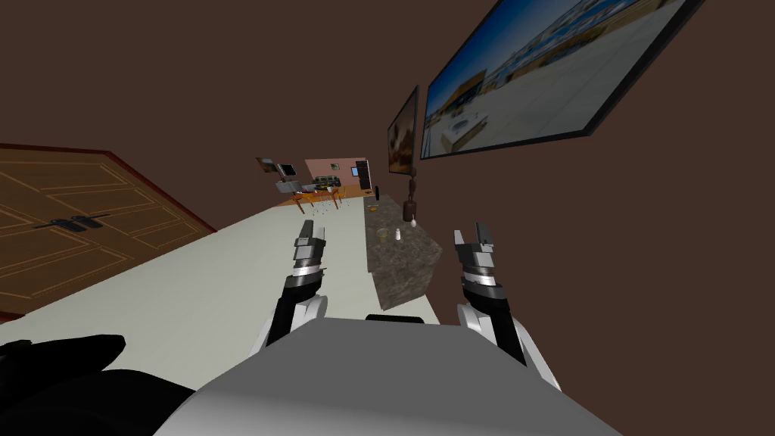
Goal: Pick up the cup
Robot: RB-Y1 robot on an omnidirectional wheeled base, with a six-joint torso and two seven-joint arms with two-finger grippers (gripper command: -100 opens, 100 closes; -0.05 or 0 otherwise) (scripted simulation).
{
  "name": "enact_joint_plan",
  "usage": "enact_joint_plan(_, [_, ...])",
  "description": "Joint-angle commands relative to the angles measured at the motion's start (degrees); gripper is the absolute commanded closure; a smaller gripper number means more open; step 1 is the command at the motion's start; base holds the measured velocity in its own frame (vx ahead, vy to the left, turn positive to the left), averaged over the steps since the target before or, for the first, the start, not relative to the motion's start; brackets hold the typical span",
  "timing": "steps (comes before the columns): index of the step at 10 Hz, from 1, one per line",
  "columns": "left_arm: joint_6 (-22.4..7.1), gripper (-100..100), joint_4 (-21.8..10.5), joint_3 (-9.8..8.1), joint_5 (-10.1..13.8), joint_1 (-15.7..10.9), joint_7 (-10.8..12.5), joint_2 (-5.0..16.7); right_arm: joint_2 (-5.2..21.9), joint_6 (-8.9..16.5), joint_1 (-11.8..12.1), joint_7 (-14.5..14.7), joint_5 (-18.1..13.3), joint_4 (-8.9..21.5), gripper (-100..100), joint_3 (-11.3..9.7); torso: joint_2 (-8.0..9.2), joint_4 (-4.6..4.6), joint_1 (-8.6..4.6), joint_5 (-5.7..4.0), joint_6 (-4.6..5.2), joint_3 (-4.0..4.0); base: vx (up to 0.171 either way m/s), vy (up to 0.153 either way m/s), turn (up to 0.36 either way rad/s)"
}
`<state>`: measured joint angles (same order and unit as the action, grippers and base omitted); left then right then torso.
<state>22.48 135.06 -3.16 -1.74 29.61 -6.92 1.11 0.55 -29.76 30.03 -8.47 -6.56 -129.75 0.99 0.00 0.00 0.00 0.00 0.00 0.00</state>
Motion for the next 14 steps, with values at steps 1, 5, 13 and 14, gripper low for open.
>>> enact_joint_plan(1, [-1.99, -100, -1.57, 0.34, 0.1, -2.21, 0.63, 1.99, 0.0, 0.0, 0.0, 0.0, 0.0, 0.0, 0, 0.0, 0.0, 0.0, 0.0, 0.0, 0.0, 0.0, -0.02, -0.004, 0.01])
enact_joint_plan(5, [-6.78, -100, -5.48, 1.09, 0.35, -7.55, 2.08, 4.44, 0.0, 0.0, 0.0, 0.0, 0.0, 0.0, 0, 0.0, 0.11, 0.03, -0.02, -0.01, 0.0, 0.07, -0.034, -0.007, 0.007])
enact_joint_plan(13, [-18.76, -100, -16.64, 2.68, 1.08, -20.67, 5.45, 7.22, 0.0, 0.0, 0.0, 0.0, 0.0, 0.0, 0, 0.0, 0.09, 0.02, -0.04, -0.01, 0.0, 0.05, -0.037, -0.012, 0.008])
enact_joint_plan(14, [-19.51, -100, -16.8, 2.68, 1.08, -21.91, 5.45, 7.22, 0.0, 0.0, 0.0, 0.0, 0.0, 0.0, 0, 0.0, 0.08, 0.01, -0.05, -0.01, 0.01, 0.04, -0.027, -0.014, 0.002])
